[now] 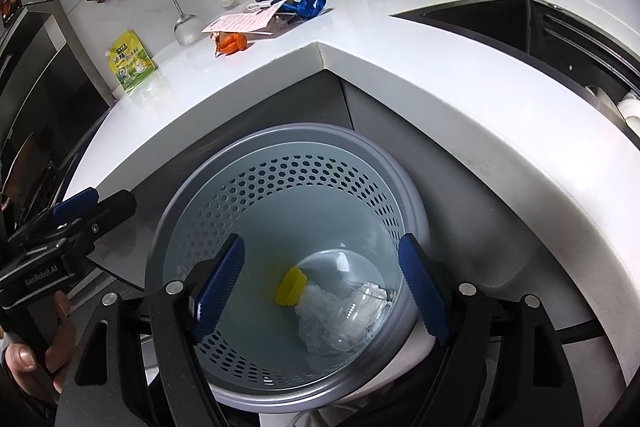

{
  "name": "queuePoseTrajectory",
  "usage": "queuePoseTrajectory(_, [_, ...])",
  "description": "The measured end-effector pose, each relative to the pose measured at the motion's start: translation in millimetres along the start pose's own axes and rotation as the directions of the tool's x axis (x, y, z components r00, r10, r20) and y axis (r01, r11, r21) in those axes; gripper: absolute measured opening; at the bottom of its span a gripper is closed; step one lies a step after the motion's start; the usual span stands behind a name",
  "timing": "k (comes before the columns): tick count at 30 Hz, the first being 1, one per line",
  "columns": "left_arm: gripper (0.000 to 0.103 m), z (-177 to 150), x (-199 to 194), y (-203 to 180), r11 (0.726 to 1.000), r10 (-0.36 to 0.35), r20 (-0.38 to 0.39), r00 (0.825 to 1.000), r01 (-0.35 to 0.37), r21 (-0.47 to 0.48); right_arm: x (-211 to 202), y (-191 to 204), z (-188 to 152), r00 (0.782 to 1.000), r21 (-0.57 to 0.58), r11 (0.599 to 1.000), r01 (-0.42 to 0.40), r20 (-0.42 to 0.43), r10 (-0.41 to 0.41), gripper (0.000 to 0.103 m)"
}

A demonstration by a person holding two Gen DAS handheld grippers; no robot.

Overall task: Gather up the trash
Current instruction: 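Lift both tools away from the bin toward the counter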

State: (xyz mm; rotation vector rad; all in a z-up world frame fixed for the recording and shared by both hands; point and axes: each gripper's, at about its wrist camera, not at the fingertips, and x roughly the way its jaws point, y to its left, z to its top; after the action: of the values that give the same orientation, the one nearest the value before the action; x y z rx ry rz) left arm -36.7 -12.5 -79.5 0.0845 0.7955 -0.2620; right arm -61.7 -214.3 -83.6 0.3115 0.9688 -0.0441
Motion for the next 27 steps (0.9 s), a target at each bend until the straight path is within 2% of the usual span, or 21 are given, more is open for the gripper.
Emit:
queuePoseTrajectory(8, [0.095,13,-11,18,1.000,0.020,0.048,0.999,-0.019,-0.024,2,6,5,1.000,-0.015,1.000,-0.002,0.007,0.002,0.076])
queuePoseTrajectory(15, [0.096,25,-18,43,0.996,0.069,0.088,0.994,-0.064,-0.057,7,12,14,1.000,-0.036,0.999,-0.001,0.015,0.001,0.076])
queuePoseTrajectory(27, [0.096,58,-26,64,0.994,0.091,0.159,0.983,-0.081,-0.067,0,23,56,0.994,-0.054,0.997,-0.056,0.092,0.061,0.076])
